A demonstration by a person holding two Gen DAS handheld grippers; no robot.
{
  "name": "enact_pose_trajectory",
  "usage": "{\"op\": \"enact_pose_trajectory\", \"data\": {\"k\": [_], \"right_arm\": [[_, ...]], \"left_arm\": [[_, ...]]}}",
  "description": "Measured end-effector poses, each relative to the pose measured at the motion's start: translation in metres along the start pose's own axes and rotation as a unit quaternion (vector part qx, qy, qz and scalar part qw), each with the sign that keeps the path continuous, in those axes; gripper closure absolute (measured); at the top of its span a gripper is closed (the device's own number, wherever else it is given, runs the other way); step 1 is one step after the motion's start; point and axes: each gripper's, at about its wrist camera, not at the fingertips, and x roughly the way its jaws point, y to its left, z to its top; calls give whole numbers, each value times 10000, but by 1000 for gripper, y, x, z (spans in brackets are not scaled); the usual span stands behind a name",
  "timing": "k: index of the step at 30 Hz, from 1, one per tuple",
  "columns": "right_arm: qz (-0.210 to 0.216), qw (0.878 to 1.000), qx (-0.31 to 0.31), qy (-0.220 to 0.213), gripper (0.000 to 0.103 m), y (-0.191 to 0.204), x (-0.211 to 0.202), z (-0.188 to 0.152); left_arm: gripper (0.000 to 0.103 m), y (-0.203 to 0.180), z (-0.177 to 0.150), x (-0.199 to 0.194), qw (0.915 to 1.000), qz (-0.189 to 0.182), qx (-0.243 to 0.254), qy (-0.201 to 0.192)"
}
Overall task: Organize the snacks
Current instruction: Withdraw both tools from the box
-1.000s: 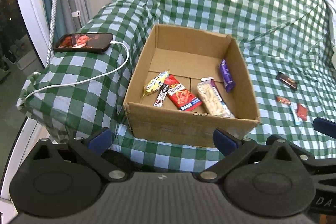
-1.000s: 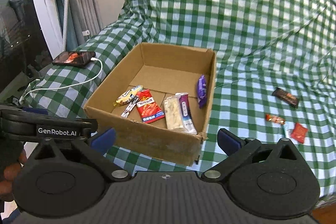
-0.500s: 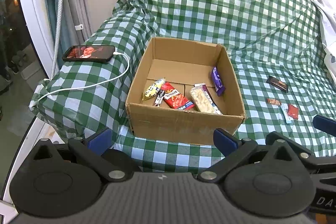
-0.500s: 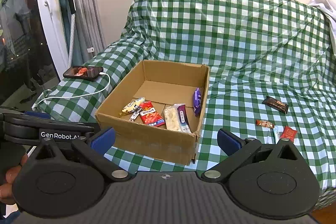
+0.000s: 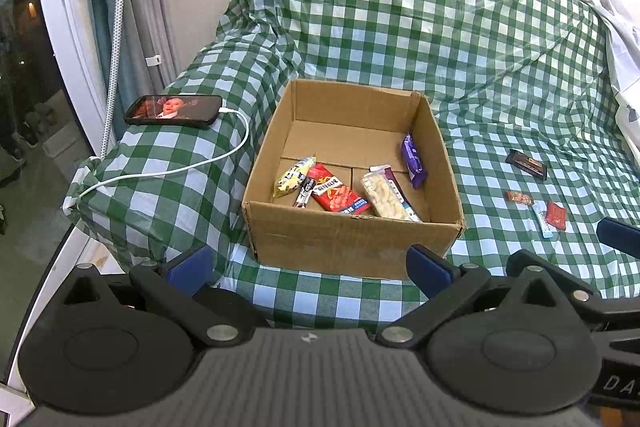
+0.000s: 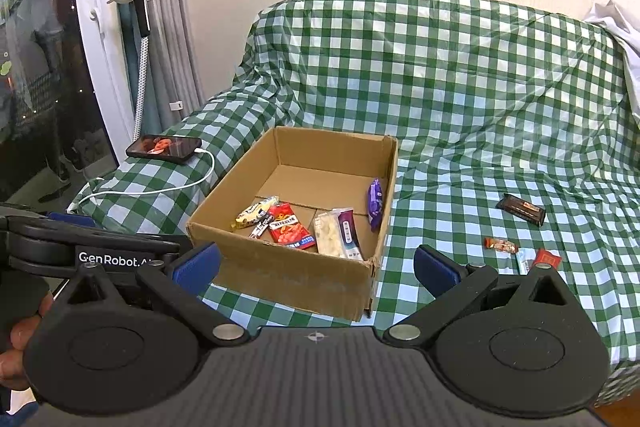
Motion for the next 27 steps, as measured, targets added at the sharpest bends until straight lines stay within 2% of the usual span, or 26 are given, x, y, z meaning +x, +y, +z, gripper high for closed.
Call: {"op": "enact_pose_trajectory", "data": {"k": [10, 27], "right_arm": [[18, 10000, 76, 54, 1, -3, -2, 0], [43, 9988, 364, 323, 1, -21, 23, -4]], "left_arm": [[0, -3, 1, 2, 9998, 23, 126, 137], [0, -19, 3, 30, 9978, 108, 444, 485]]}}
